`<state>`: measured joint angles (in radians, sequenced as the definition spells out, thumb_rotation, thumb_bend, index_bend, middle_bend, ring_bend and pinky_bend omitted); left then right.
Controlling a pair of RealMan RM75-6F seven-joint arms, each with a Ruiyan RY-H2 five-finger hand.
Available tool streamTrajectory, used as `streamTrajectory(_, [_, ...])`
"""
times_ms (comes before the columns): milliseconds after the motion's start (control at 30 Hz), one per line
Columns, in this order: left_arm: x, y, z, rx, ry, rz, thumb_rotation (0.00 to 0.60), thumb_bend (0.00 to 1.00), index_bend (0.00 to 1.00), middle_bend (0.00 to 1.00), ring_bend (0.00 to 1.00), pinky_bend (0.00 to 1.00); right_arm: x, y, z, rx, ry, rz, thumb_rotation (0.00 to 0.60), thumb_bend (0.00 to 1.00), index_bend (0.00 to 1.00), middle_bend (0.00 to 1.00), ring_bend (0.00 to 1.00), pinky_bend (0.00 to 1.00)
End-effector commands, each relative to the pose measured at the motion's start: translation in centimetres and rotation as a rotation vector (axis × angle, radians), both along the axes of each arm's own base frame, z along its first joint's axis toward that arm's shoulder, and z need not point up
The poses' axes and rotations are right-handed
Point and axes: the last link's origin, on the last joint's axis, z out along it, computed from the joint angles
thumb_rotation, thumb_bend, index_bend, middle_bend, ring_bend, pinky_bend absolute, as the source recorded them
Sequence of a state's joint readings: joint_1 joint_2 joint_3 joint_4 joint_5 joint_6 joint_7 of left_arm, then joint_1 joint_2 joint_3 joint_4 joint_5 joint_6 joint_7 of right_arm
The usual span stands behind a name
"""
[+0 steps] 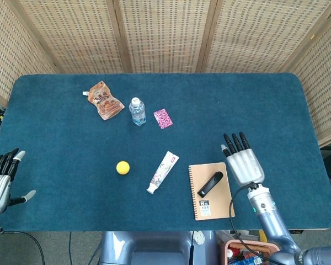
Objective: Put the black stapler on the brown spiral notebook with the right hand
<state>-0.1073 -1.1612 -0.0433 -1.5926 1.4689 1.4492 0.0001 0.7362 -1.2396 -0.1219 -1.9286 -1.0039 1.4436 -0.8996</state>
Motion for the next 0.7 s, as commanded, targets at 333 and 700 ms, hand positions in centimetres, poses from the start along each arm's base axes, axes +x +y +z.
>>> streamTrajectory(333, [-0.2,0.2,-0.4,0.009,0.007,-0.003,0.6,0.16,0.0,0.0,0.0,0.0,-8.9,4.3,2.3,-0.158,-0.401,-0.092,0.6,0.05,0.09,0.0,0.0,0.0])
streamTrajectory(700, [-0.6,0.3,0.0,0.024,0.006,0.009,0.6,0.16,0.0,0.0,0.0,0.0,-11.1,6.0,1.5,-0.145,-0.451,-0.156,0.6,0.05,0.08,0.0,0.0,0.0])
